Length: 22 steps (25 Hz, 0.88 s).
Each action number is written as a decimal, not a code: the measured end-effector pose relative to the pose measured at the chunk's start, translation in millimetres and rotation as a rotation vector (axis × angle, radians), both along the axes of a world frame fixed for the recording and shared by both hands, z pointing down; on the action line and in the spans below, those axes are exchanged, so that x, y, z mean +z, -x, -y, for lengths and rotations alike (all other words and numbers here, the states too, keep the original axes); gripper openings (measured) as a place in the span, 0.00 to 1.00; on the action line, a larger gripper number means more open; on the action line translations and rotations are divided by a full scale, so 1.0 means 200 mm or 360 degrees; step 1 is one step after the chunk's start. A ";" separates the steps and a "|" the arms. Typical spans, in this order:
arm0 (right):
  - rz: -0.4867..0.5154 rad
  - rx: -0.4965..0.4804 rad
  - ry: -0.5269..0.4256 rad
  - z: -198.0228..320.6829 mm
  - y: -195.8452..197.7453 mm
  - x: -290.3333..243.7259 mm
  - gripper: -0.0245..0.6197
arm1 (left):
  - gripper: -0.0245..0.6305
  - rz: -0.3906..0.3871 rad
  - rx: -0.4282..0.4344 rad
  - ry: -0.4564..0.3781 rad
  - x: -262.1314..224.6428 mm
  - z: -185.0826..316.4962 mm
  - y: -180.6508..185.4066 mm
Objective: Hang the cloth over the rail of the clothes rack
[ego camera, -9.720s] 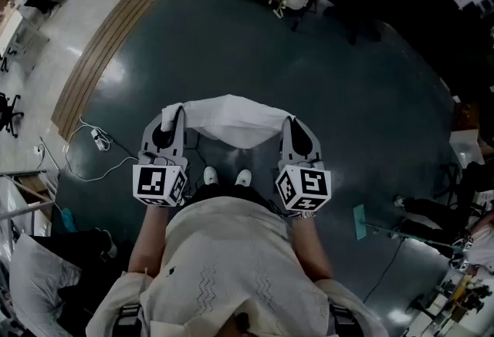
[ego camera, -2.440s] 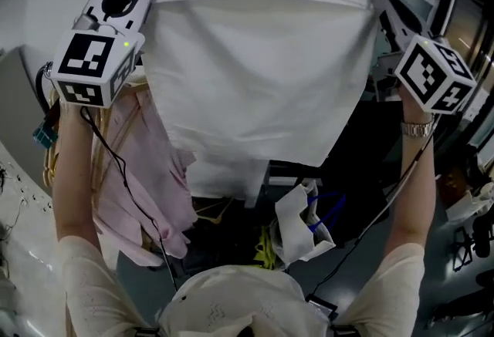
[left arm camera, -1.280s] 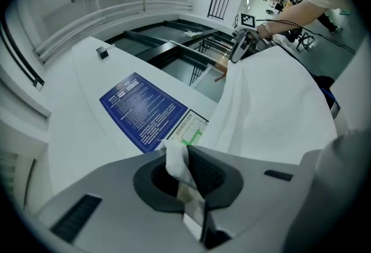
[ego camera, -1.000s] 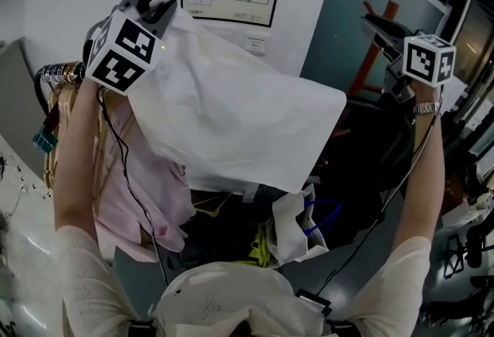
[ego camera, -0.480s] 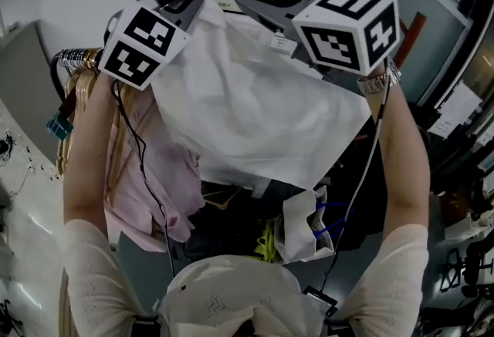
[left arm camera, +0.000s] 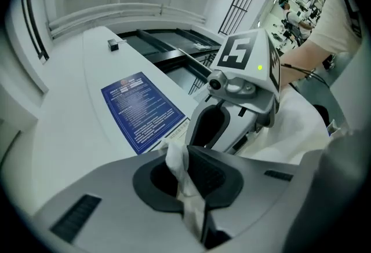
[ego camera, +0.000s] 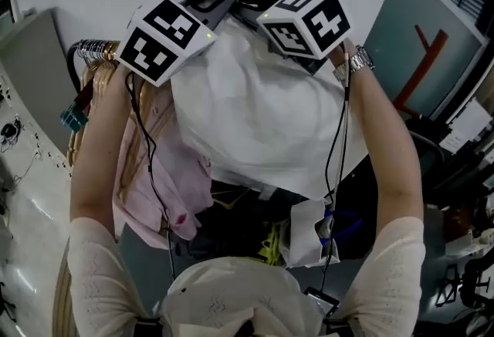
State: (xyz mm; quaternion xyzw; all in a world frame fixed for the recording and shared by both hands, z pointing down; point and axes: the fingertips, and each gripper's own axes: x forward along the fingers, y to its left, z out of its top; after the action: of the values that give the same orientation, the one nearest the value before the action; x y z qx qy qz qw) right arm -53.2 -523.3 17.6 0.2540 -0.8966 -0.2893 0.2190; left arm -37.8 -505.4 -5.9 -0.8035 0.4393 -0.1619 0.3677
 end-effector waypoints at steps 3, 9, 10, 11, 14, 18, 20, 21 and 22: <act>0.0021 0.0003 0.0033 0.03 0.00 0.02 0.14 | 0.07 0.0069 0.0022 0.0037 0.03 0.00 -0.03; 0.0166 0.0096 0.0128 0.10 -0.06 -0.02 0.09 | 0.07 0.0274 -0.0154 -0.0110 0.06 -0.03 0.00; 0.0190 0.0116 0.0130 0.11 -0.08 -0.04 0.09 | 0.07 0.0280 -0.0175 -0.0142 0.04 -0.04 0.02; 0.0211 0.0137 0.0126 0.12 -0.10 -0.06 0.09 | 0.07 0.0271 -0.0190 -0.0170 0.02 -0.07 0.03; 0.0259 0.0158 0.0135 0.13 -0.12 -0.08 0.09 | 0.07 0.0185 -0.0207 -0.0212 -0.04 -0.18 0.12; 0.0325 0.0169 0.0161 0.15 -0.12 -0.09 0.09 | 0.07 0.0011 -0.0066 -0.0037 0.04 -0.36 0.17; 0.0386 0.0196 0.0162 0.17 -0.14 -0.12 0.10 | 0.07 -0.0048 -0.0060 0.0051 0.16 -0.40 0.17; 0.0418 0.0208 0.0162 0.18 -0.15 -0.13 0.11 | 0.07 -0.0072 -0.0100 0.0069 0.22 -0.40 0.18; 0.0444 0.0218 0.0161 0.19 -0.16 -0.14 0.12 | 0.07 -0.0098 -0.0162 0.0070 0.28 -0.40 0.21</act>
State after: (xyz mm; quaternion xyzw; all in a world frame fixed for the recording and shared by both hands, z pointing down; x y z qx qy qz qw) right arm -21.9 -560.3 -10.5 0.3408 -0.9123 -0.1900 0.1242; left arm -79.3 -425.7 49.2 -0.7927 0.4870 -0.1650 0.3276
